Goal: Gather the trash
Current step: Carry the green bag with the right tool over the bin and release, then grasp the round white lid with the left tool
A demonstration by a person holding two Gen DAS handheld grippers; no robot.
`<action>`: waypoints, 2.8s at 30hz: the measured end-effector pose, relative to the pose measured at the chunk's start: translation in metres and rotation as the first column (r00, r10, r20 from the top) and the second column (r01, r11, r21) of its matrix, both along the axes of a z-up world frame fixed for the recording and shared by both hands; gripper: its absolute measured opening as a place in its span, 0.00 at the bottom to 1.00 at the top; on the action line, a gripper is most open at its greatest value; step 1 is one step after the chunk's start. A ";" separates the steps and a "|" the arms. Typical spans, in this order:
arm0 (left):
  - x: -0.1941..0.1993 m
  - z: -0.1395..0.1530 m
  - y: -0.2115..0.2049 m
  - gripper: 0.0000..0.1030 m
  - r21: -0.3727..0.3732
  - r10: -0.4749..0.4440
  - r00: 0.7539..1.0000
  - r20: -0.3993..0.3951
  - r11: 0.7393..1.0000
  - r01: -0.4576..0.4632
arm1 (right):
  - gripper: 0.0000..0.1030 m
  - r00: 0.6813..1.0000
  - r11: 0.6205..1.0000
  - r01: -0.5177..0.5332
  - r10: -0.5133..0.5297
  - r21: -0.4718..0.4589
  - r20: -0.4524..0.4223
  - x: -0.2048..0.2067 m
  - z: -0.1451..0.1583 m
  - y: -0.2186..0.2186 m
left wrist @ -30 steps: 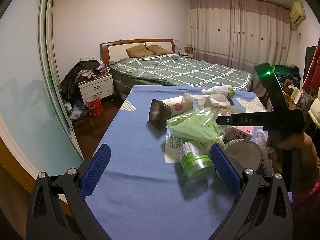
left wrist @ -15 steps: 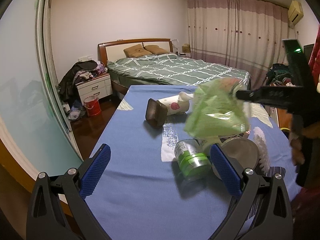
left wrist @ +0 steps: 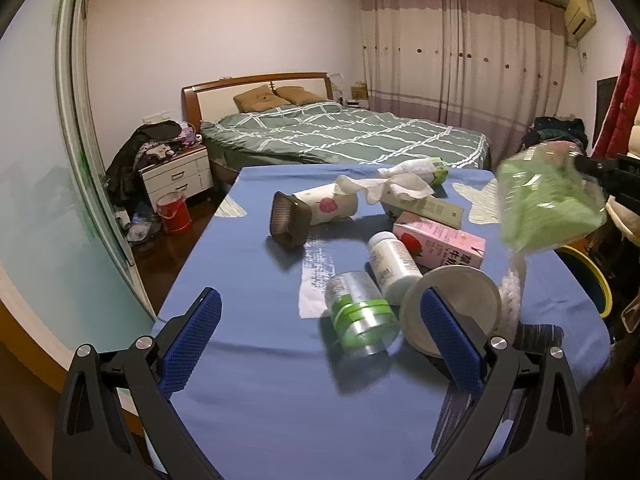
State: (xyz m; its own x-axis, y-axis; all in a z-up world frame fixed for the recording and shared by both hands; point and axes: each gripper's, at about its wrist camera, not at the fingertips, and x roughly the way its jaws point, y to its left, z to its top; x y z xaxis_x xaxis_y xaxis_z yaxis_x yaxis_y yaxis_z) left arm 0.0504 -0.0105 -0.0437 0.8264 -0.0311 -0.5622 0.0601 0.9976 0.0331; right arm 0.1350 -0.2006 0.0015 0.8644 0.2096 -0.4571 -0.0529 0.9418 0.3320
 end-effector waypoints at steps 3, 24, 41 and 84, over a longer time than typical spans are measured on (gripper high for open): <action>0.002 -0.004 -0.005 0.95 -0.008 -0.015 1.000 -0.014 1.000 0.015 | 0.17 0.989 0.989 0.148 -0.148 -0.005 -0.001 -0.007 -0.005 -0.047; 0.021 -0.024 -0.047 0.95 -0.002 -0.113 0.991 -0.069 0.994 0.113 | 0.22 0.793 0.818 0.564 -0.574 -0.109 -0.204 0.000 -0.096 -0.219; 0.041 -0.047 -0.092 0.95 -0.008 -0.445 0.889 -0.108 0.895 0.446 | 0.45 0.847 0.866 0.489 -0.499 -0.102 -0.182 -0.002 -0.078 -0.182; 0.072 -0.064 -0.096 0.88 0.104 -0.728 0.661 -0.182 0.654 0.750 | 0.53 0.889 0.915 0.398 -0.402 -0.063 -0.220 0.008 -0.088 -0.164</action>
